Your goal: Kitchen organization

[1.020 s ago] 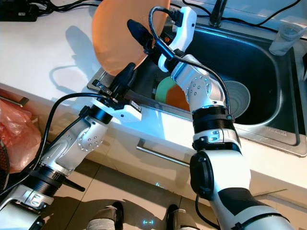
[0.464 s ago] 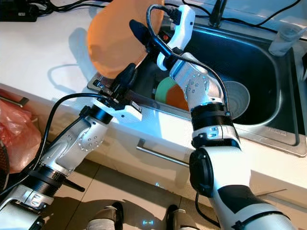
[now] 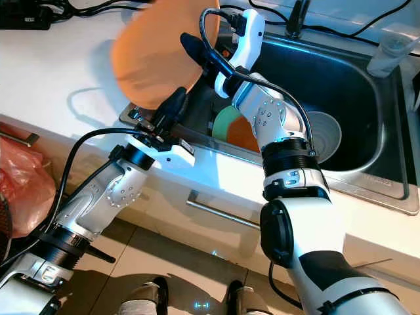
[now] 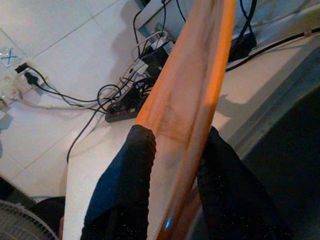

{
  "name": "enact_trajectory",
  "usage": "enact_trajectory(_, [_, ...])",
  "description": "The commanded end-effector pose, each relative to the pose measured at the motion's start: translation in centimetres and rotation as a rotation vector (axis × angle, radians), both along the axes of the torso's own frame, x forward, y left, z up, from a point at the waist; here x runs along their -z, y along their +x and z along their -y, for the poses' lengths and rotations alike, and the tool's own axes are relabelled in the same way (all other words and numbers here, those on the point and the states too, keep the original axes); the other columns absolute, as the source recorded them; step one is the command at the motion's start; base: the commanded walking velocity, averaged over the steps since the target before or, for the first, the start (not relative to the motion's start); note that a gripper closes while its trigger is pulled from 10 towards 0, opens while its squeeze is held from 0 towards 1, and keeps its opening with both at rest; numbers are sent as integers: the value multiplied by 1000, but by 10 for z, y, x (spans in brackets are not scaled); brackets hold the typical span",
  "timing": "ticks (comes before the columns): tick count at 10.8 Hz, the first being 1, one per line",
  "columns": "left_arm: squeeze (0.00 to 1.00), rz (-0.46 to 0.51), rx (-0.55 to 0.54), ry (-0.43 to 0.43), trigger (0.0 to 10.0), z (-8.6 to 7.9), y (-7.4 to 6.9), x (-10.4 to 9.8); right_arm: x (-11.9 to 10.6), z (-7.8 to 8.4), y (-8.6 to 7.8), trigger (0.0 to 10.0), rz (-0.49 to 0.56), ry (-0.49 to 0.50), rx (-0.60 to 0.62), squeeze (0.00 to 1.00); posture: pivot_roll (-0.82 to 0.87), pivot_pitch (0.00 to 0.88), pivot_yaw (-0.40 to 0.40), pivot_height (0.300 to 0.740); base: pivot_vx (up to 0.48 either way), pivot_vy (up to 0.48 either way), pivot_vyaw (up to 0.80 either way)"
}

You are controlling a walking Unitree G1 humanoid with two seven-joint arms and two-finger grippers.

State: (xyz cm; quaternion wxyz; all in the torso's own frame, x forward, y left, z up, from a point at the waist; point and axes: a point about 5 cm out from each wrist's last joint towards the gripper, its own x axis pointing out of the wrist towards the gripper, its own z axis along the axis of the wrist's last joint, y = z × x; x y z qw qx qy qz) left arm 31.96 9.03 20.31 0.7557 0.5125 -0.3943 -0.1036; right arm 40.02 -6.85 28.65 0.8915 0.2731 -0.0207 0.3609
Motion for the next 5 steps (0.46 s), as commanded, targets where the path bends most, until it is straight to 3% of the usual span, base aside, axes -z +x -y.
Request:
enact_trajectory(1, [0,-126,30,93,0,5,-8,37,17,8,3,0,-73,-51,22,0,64,232,-52,740,0,0,0])
enact_trajectory(5, [0,-123,27,97,0,4,-8,36,19,8,4,0,-82,-54,22,0,66,231,-52,740,0,0,0])
